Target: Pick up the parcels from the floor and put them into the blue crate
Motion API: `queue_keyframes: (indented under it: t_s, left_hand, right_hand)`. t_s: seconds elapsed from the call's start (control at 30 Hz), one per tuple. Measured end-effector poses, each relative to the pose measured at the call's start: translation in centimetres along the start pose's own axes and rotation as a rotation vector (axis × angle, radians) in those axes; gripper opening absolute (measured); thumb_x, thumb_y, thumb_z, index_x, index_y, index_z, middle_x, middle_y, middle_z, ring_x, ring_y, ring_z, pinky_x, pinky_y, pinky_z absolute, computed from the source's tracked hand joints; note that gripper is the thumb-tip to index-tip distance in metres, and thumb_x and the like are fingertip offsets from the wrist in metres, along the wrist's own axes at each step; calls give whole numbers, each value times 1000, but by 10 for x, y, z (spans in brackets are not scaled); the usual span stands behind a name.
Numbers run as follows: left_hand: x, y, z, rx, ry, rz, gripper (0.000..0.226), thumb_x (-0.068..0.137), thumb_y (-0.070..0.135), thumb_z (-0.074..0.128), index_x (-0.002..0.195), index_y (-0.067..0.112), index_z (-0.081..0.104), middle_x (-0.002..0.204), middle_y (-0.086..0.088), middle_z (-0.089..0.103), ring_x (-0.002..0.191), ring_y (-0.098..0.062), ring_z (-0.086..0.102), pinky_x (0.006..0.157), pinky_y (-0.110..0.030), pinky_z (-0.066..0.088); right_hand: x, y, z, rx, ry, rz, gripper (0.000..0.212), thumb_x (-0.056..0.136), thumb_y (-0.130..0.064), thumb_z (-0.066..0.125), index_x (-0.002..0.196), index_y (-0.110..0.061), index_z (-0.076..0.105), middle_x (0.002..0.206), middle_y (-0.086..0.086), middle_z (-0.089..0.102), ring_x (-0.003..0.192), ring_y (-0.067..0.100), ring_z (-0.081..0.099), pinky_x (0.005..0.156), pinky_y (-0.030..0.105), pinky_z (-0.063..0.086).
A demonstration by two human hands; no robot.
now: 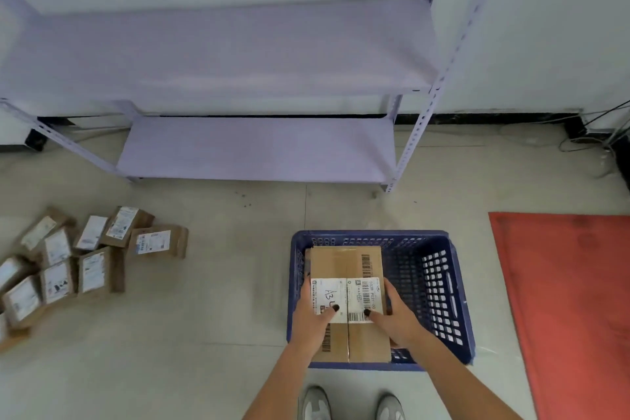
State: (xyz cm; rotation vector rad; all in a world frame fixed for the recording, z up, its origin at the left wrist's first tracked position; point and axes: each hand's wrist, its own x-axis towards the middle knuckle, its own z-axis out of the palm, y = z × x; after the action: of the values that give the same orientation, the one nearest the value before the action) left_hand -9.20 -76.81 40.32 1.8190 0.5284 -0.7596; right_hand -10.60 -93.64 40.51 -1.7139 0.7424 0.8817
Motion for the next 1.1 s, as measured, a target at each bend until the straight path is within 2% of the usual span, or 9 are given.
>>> queue_keyframes:
  t_s: [0.17,0.23,0.47,0.6,0.7,0.8,0.87,0.97,1.1]
  left_hand:
    - [83,-64,23,104,82,-19,72,84,2,62,145,21,27,119,-11,41,106,-16,47,99,-30,46]
    - [115,-87,30,161,104,-24,70,85,4,63,144,20,28,121,-13,41,102,-13,46,92,-23,44]
    - [195,-139,41,253,163,-82,68,88,7,59,144,22,25,130,-13,42,115,-25,53,92,-33,48]
    - [221,-149,47,294,154,-19,75,86,4,60,146,24,20,135,-8,49,118,-23,55,92,-39,54]
    - [233,-151,48,320,183,-8,78,85,4,60,146,24,17,135,-9,50,117,-23,57,90,-42,55]
    - [239,-151,47,373,200,4,77,87,8,58,147,25,14,135,-7,51,118,-24,57,90,-41,55]
    - [242,-151,47,390,189,25,71,88,9,57,146,23,19,134,-4,52,119,-23,56,90,-37,55]
    - [243,-151,49,449,181,65,65,89,5,54,145,20,26,137,-4,48,125,-21,52,90,-32,55]
    - [237,-150,53,539,140,39,64,91,9,52,148,21,24,150,-6,33,133,-22,41,99,-35,51]
  right_hand:
    - [105,55,25,15,-28,32,87,86,-16,62,150,-33,6,139,9,51,121,29,53,102,48,45]
    - [146,74,37,28,-39,52,86,85,-14,62,150,-34,8,139,9,51,121,29,53,102,49,45]
    - [225,85,62,-2,-65,43,78,91,-10,57,151,-28,10,143,6,47,125,27,51,103,38,43]
    - [250,84,64,19,-57,60,81,91,-12,57,150,-32,6,146,4,43,127,28,49,106,48,41]
    - [259,81,70,21,-54,57,82,91,-10,56,151,-29,4,149,3,39,131,27,45,109,48,38]
    - [265,74,76,26,-51,20,76,90,-6,55,150,-21,10,144,6,44,124,24,48,108,44,39]
    - [270,72,78,38,-26,26,79,89,-6,56,150,-25,9,145,6,44,129,26,46,108,46,39]
    - [273,70,79,49,-5,15,86,88,-4,58,151,-26,5,152,5,35,136,26,40,111,46,36]
    - [271,66,82,16,-3,15,88,87,-7,60,152,-25,3,152,7,34,135,28,40,111,45,36]
